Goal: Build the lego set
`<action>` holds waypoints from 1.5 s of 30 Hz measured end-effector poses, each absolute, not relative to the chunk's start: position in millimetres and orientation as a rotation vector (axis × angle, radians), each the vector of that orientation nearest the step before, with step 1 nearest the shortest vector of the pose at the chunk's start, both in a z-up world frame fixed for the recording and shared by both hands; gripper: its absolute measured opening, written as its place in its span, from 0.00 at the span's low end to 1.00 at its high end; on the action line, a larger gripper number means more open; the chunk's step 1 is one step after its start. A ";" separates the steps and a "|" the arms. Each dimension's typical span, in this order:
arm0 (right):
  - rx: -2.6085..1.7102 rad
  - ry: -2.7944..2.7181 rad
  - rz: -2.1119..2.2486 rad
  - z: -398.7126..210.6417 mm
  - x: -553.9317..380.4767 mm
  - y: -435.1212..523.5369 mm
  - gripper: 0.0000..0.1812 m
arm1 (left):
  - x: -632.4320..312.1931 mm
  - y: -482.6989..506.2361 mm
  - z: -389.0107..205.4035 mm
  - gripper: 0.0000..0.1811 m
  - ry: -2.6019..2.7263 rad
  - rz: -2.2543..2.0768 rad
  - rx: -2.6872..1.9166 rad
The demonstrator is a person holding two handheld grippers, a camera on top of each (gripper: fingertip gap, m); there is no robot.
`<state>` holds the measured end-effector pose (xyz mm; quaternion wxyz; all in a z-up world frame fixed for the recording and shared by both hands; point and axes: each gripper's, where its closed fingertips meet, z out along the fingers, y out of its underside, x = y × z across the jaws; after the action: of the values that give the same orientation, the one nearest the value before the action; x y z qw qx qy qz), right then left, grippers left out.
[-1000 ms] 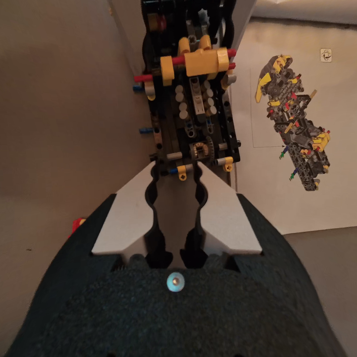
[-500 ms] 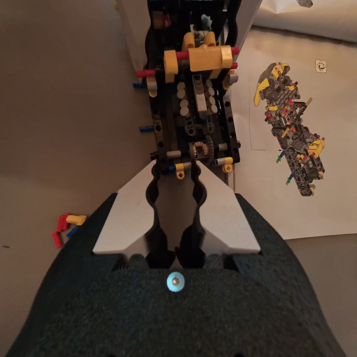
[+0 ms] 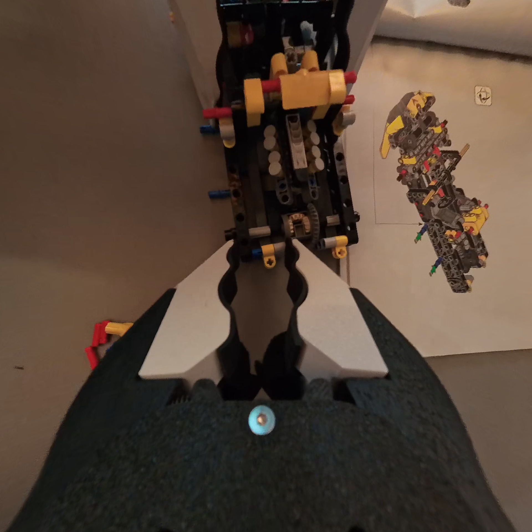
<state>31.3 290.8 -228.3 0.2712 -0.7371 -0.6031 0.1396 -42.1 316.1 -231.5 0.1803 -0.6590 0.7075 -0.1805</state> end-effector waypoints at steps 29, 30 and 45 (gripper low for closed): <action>-1.912 -1.334 0.527 -239.5 15.1 291.5 0.18 | -57.5 311.4 -159.9 0.55 1.688 -0.795 -1.951; -1.915 -1.330 0.526 -239.5 13.8 291.4 0.18 | -48.4 312.6 -159.8 0.55 1.707 -0.756 -1.955; -1.919 -1.316 0.508 -239.3 12.8 289.2 0.18 | -1.2 295.5 -235.4 0.63 2.282 -0.365 -2.027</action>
<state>12.8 289.2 -239.3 0.3710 -0.7483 -0.5130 0.1982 -1.2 295.5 -235.4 0.0339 -0.6591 0.7419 -0.1188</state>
